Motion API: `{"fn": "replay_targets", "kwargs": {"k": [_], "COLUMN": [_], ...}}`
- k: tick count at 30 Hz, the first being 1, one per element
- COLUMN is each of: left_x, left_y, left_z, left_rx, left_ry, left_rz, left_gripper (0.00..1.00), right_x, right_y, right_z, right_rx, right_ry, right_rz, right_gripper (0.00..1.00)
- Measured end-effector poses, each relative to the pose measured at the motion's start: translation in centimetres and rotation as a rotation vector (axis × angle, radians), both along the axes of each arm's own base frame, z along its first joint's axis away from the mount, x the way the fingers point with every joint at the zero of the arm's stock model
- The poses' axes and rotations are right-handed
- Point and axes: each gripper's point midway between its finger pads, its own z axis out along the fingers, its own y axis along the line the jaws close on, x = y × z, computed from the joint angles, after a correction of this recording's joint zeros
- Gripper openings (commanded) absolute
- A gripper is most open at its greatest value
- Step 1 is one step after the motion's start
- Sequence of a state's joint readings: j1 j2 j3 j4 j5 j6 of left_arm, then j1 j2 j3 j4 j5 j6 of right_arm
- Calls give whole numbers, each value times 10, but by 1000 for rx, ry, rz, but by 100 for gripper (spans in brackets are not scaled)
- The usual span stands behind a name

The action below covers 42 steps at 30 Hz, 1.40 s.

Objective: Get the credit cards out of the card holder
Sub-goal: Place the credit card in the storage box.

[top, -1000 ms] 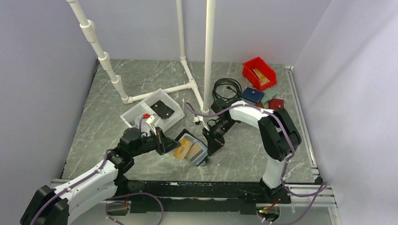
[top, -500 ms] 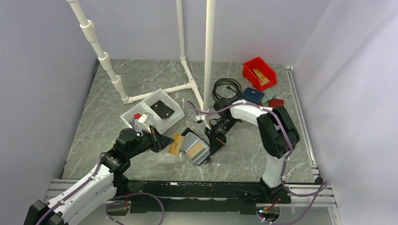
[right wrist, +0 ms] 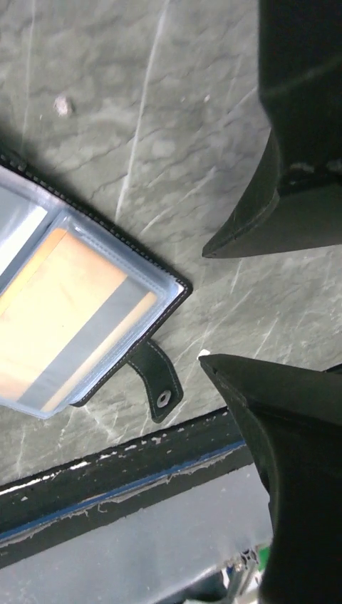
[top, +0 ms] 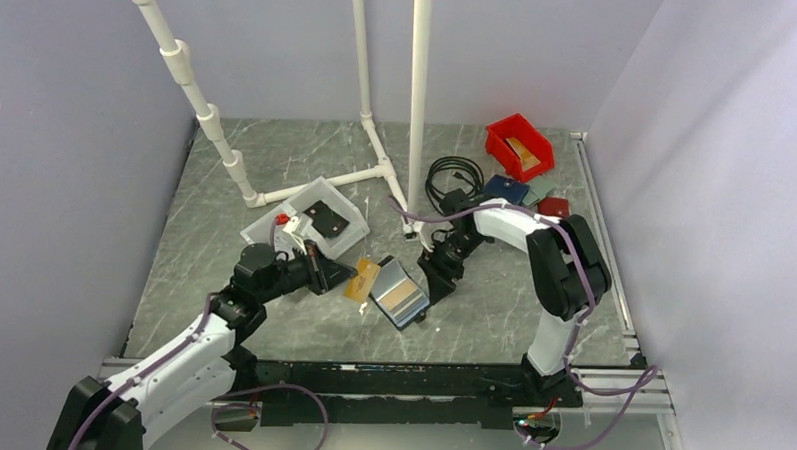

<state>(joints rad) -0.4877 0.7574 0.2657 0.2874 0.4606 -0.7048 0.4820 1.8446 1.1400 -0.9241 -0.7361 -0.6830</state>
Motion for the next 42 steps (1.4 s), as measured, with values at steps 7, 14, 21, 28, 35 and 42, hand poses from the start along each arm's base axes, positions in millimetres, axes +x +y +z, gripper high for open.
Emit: {"fn": "replay_targets", "kwargs": {"k": [7,14,21,28,35,42], "left_x": [-10,-11,-22,-23,-23,-20], "left_y": [-15,-27,-59,-81,-92,-102], "left_z": [10,12,16,28,19,19], "left_rx": [-52,-71,-67,-57,-34,-27], "left_ry": [-27,-29,-61,-143,-145,-151], "left_rz": [-121,-206,-349,-423,-456,-474], "left_gripper": [0,0,0,0,0,0], "right_x": [19,21,1,-8,-19,-29], "right_y": [-12,-9,13,23,29,37], "right_z": [19,54,105,106,109,101], "right_rx": [16,132,389,469,520,511], "right_ry": [-124,-228,-286,-186,-107,-51], "right_rz": [-52,-46,24,29,39,64], "right_gripper": [61,61,61,60,51,0]}}
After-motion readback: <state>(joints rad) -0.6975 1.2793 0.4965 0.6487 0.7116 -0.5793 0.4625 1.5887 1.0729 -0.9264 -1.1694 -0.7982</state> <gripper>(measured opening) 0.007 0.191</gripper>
